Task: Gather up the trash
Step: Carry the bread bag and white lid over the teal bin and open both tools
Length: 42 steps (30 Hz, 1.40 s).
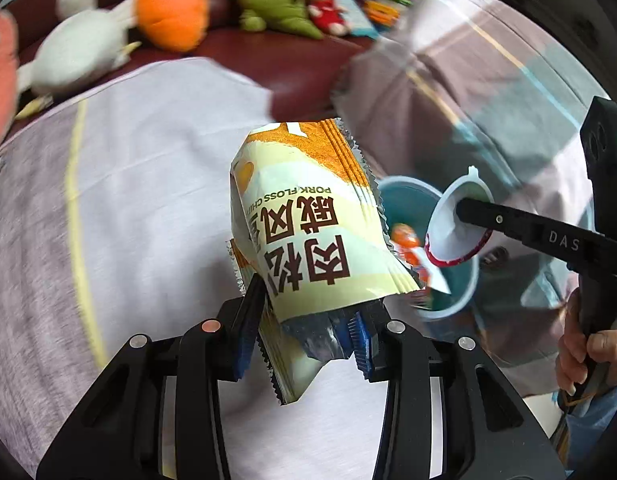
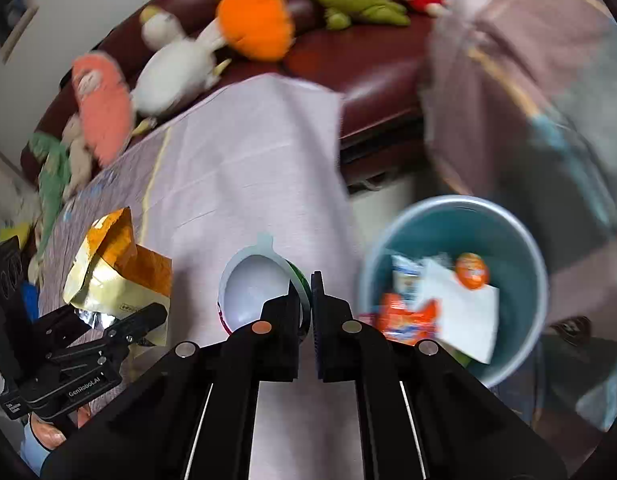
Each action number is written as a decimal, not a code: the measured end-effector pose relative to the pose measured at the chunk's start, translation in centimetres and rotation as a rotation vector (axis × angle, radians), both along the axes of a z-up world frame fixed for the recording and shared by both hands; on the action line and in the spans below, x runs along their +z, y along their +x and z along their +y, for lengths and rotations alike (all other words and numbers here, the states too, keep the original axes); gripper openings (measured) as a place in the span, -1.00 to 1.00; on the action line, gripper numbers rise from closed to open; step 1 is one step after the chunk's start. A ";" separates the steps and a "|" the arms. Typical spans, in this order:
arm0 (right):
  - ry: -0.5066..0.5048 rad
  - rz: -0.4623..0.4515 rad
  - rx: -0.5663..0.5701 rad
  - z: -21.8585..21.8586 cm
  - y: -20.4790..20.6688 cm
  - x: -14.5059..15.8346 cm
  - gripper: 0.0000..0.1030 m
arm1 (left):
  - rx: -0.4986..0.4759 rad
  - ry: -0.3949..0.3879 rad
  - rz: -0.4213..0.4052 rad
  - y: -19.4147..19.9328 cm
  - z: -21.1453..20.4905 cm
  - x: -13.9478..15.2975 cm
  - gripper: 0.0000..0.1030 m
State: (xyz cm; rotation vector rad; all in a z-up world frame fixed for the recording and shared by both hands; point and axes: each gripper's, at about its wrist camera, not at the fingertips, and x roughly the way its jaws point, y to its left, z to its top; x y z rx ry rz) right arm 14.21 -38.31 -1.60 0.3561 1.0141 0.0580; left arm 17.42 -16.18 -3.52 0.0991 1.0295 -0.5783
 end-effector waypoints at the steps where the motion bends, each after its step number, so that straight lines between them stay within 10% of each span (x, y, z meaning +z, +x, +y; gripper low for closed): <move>1: 0.003 -0.003 -0.018 -1.2 -0.5 0.0 -0.89 | -0.022 0.005 0.002 -0.1 -1.5 0.0 -0.21; 13: 0.018 0.002 -0.165 -11.9 -4.0 -1.3 -0.89 | -0.170 0.066 0.054 -0.9 -13.5 -2.9 -0.21; 27: 0.018 0.027 -0.209 -15.1 -4.0 -2.8 -0.89 | -0.215 0.092 0.105 -0.2 -17.6 -5.6 -0.18; 35: 0.010 0.027 -0.233 -16.2 -4.2 -2.8 -0.89 | -0.214 0.115 0.064 -0.3 -18.8 -5.5 0.65; 42: 0.009 0.036 -0.225 -16.0 -3.8 -3.2 -0.89 | -0.166 0.111 0.038 -0.3 -17.1 -4.5 0.74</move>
